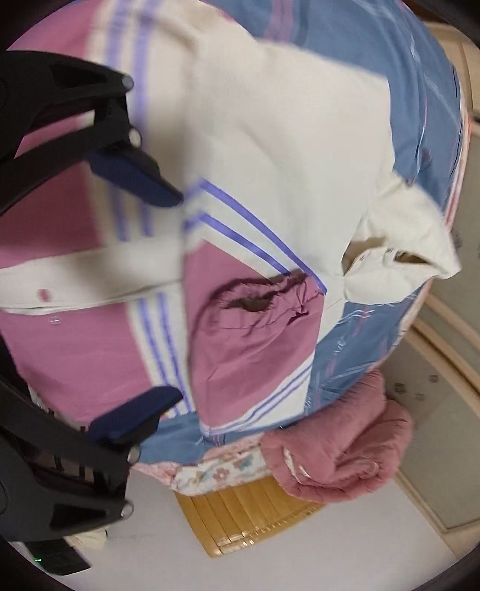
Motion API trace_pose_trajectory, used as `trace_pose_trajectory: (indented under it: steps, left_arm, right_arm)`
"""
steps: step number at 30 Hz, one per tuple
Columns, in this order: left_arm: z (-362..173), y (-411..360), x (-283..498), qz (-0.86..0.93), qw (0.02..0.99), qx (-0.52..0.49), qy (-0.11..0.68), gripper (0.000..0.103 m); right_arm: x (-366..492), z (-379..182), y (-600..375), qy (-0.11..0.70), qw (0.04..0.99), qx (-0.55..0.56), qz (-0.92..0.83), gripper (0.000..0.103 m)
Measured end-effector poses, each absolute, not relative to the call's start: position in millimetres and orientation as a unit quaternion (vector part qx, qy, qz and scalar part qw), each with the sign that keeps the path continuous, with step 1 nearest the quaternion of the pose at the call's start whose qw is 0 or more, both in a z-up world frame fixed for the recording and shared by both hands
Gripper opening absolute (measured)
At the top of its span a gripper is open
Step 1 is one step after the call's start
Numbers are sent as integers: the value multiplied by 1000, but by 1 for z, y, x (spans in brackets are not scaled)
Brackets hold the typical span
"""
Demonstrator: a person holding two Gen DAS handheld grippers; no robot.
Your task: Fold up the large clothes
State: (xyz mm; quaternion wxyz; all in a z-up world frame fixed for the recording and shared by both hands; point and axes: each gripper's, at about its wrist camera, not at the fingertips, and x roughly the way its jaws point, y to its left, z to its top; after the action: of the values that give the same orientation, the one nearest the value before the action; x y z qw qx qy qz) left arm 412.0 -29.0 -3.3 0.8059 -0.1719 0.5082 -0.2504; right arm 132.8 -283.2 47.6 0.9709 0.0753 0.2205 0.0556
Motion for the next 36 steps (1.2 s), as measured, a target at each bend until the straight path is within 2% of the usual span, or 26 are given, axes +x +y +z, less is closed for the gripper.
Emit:
trace_pose_trajectory:
  steps: [4, 11, 13, 14, 15, 17, 18, 22, 28, 33, 36]
  left_arm:
    - [-15, -66, 454, -247, 801, -132, 530, 85]
    - [-38, -106, 501, -232, 785, -127, 560, 82]
    - [-50, -120, 509, -215, 784, -110, 572, 76]
    - [-52, -121, 510, -212, 784, -111, 573, 61]
    - [-54, -125, 513, -212, 783, -123, 571, 39]
    - [-48, -126, 512, -218, 794, -142, 550, 19]
    - [-42, -127, 512, -221, 801, -138, 539, 17]
    - [-20, -129, 503, -239, 816, -118, 513, 14]
    - [46, -111, 488, -282, 847, -89, 442, 14]
    - [92, -63, 473, -288, 865, -102, 397, 14]
    - [101, -29, 466, -264, 880, -85, 387, 14]
  right_arm:
    - [136, 47, -287, 226, 968, 87, 59, 102]
    - [141, 43, -291, 235, 966, 91, 61, 102]
    - [142, 42, -294, 237, 965, 96, 60, 102]
    - [142, 41, -296, 238, 964, 99, 58, 102]
    - [143, 40, -298, 240, 964, 101, 55, 102]
    - [144, 39, -301, 242, 963, 106, 51, 102]
    - [144, 39, -302, 243, 963, 107, 50, 102]
    - [145, 36, -306, 247, 961, 115, 47, 102]
    - [148, 33, -302, 252, 960, 115, 50, 102]
    - [153, 32, -293, 258, 959, 106, 58, 102]
    - [156, 30, -288, 262, 958, 101, 63, 102]
